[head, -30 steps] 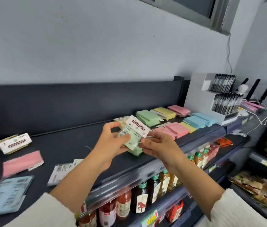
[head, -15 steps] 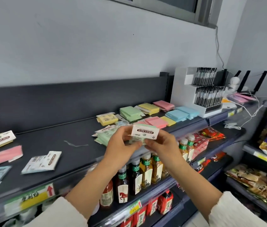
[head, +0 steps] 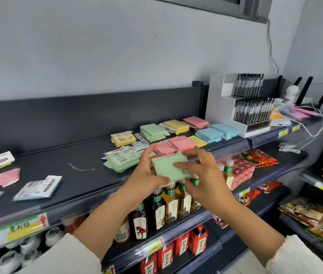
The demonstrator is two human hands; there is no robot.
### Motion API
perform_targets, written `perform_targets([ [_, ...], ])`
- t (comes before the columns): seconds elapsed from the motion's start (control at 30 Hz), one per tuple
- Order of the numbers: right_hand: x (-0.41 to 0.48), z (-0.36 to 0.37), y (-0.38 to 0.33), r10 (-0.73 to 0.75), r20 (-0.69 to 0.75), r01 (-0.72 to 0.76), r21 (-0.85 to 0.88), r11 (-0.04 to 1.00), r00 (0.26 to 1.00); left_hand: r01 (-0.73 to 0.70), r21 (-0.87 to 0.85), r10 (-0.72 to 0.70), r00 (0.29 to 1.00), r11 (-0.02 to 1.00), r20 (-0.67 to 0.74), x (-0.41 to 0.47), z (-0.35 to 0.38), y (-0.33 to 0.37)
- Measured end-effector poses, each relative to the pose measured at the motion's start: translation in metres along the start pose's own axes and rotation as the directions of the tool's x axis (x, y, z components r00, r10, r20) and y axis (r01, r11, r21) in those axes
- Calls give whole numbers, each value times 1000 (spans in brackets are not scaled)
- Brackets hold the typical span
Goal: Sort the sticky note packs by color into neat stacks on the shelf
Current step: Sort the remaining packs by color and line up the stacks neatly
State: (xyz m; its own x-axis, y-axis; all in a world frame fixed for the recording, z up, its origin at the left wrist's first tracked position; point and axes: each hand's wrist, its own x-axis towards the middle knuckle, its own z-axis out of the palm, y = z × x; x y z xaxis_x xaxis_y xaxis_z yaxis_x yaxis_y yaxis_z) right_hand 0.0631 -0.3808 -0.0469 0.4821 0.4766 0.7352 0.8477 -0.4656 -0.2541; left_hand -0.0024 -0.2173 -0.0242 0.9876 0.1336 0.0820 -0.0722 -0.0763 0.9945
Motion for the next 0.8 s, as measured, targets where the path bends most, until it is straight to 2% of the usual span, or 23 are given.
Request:
perform_targets([
  [0.07, 4, 0, 3, 72, 225, -106, 142, 984, 972, 30, 129, -35, 999, 991, 35, 9, -4, -2],
  [0.13, 9, 3, 5, 138, 403, -258, 262, 930, 905, 43, 225, -59, 996, 973, 67, 19, -10, -4],
  [0.2, 17, 10, 9, 211, 445, -372, 312, 874, 870, 45, 261, -64, 996, 964, 68, 33, -14, -7],
  [0.3, 38, 26, 21, 330, 411, -500, 434, 749, 850, 24, 282, -37, 998, 959, 43, 54, -21, -7],
  [0.37, 57, 40, 33, 431, 392, -578, 450, 680, 813, -18, 361, 7, 1000, 932, 29, 70, -32, -5],
  [0.4, 68, 46, 37, 477, 392, -615, 437, 656, 787, -46, 474, 38, 999, 879, 27, 79, -40, -5],
  [0.43, 78, 53, 41, 520, 391, -650, 423, 631, 759, -52, 648, 53, 998, 760, 17, 87, -50, -5],
  [0.5, 100, 67, 47, 592, 394, -710, 443, 548, 703, 37, 939, 29, 998, 342, -50, 100, -73, -8],
  [0.53, 110, 76, 50, 616, 405, -733, 461, 501, 676, 101, 975, -30, 995, 197, -97, 105, -83, -11],
  [0.57, 118, 85, 52, 625, 421, -747, 473, 467, 657, 167, 976, -113, 982, 142, -151, 108, -92, -15],
  [0.6, 125, 93, 53, 622, 444, -759, 468, 452, 645, 222, 964, -189, 963, 149, -192, 110, -99, -17],
  [0.67, 135, 111, 54, 580, 514, -775, 400, 489, 632, 263, 941, -295, 935, 211, -195, 112, -109, -24],
  [0.73, 141, 123, 52, 514, 558, -710, 210, 672, 652, 217, 945, -326, 936, 246, -130, 111, -114, -27],
  [0.8, 146, 126, 49, 446, 566, -523, -31, 852, 693, 152, 960, -303, 950, 235, -76, 108, -115, -28],
])
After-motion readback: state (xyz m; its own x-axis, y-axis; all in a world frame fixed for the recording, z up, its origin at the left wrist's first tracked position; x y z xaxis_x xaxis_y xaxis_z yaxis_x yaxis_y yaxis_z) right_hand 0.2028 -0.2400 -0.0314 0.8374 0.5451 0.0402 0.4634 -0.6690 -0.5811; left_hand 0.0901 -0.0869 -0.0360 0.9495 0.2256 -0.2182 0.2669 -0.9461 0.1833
